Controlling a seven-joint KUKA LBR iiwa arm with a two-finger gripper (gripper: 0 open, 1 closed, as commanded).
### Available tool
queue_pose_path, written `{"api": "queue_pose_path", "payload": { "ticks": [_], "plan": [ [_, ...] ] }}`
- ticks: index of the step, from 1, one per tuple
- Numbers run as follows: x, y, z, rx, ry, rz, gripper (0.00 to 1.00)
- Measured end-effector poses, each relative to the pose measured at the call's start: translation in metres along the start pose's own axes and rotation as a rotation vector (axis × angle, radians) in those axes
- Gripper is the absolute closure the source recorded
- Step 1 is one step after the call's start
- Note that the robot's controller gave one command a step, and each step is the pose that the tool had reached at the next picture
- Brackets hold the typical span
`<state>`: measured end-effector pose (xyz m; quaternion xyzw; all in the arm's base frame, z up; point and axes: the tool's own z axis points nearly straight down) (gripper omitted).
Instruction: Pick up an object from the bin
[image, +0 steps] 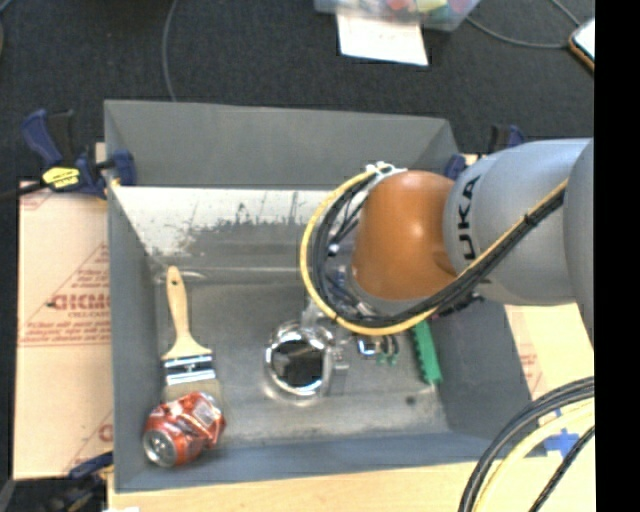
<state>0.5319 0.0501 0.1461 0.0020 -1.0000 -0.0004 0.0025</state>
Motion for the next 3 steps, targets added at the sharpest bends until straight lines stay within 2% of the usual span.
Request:
{"api": "queue_pose_path", "payload": {
  "ticks": [1, 2, 3],
  "plan": [
    [-0.002, 0.000, -0.004, 0.000, -0.008, 0.003, 0.00],
    [-0.048, 0.002, 0.075, 0.000, -0.012, -0.199, 0.00],
    [-0.053, -0.001, 0.075, 0.002, -0.019, -0.259, 0.00]
  ]
}}
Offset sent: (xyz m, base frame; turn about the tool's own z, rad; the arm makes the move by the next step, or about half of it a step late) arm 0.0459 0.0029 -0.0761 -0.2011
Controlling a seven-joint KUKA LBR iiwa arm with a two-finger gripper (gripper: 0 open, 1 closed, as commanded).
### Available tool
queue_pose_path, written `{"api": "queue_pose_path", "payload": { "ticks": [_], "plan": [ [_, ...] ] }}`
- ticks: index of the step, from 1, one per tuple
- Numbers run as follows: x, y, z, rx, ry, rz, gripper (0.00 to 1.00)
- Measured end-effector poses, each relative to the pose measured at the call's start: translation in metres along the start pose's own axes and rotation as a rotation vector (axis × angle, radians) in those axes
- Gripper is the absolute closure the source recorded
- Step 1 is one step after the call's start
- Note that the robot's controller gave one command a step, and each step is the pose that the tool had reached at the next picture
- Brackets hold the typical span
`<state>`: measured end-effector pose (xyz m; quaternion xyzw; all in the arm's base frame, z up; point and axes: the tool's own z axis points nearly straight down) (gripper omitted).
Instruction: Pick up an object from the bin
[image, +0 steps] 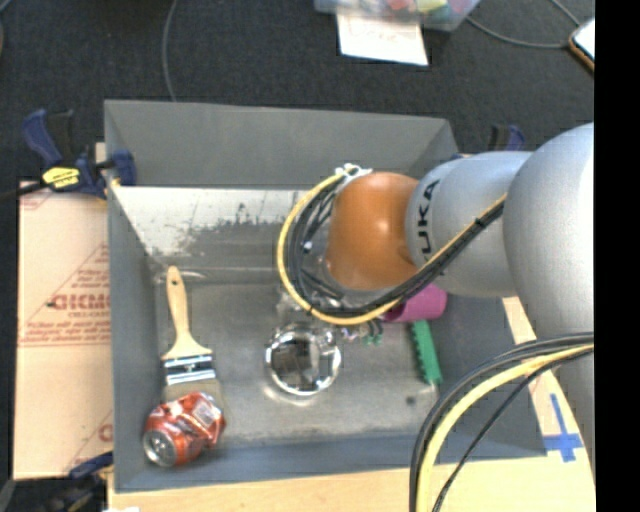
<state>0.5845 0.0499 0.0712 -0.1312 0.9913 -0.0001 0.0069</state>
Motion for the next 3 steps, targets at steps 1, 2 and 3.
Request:
{"api": "queue_pose_path", "payload": {
  "ticks": [1, 2, 3],
  "plan": [
    [0.0031, 0.0024, -0.0007, -0.002, 0.003, 0.056, 0.00],
    [-0.0005, 0.0000, -0.0010, 0.001, -0.005, 0.014, 0.00],
    [0.0013, 0.0010, -0.0023, -0.003, -0.002, 0.055, 1.00]
  ]
}}
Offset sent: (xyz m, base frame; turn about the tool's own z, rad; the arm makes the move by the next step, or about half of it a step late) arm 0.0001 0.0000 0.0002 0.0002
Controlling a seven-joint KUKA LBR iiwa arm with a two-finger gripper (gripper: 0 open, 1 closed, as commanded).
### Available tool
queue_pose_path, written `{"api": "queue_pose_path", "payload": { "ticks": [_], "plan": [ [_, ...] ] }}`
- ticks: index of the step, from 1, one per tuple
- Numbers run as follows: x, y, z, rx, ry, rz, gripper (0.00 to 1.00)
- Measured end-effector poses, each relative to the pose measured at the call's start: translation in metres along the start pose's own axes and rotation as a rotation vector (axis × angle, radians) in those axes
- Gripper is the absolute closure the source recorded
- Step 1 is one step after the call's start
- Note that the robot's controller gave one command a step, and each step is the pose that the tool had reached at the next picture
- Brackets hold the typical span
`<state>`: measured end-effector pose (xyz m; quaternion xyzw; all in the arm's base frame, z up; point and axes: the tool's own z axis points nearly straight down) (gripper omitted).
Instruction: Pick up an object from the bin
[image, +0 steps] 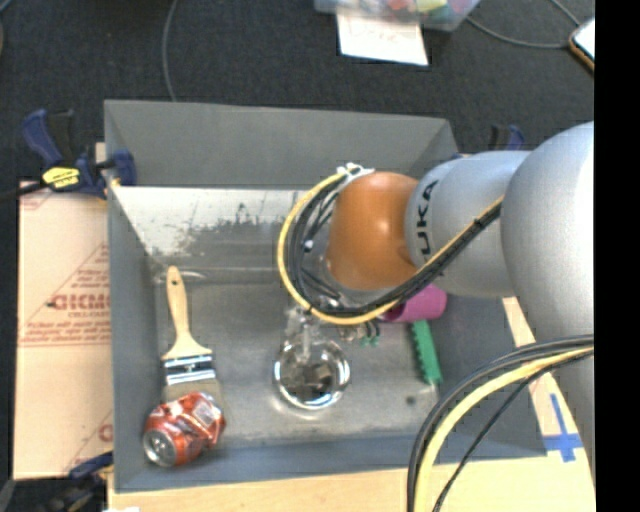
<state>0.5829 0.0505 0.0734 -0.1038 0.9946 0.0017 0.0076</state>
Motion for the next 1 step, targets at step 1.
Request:
{"api": "queue_pose_path", "payload": {
  "ticks": [1],
  "plan": [
    [0.0000, 0.0000, 0.0000, 0.000, 0.000, 0.000, 1.00]
  ]
}}
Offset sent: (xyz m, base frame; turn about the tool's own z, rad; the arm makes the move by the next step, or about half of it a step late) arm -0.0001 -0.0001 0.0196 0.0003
